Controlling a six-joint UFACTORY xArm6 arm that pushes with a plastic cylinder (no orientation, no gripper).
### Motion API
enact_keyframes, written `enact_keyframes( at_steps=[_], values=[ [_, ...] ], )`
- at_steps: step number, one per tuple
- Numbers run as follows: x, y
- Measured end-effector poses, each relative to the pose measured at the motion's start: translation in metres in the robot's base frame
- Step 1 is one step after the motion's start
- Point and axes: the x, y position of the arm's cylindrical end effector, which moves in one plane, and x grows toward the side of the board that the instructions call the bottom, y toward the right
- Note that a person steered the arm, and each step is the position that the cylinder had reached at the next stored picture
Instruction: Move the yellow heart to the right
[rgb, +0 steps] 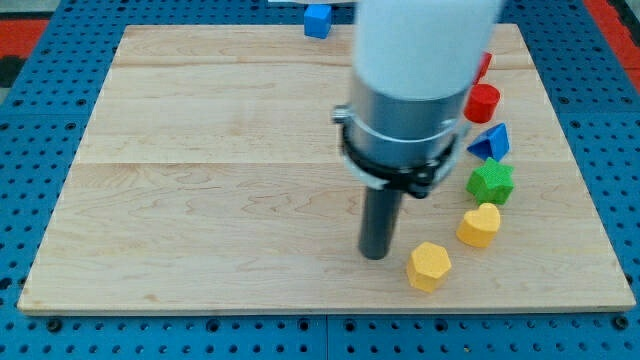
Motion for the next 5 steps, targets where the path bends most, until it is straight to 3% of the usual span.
enact_keyframes(
  at_steps=[1,3,5],
  values=[
    [0.027,0.038],
    [0.028,0.132],
    [0.034,0.004]
  ],
)
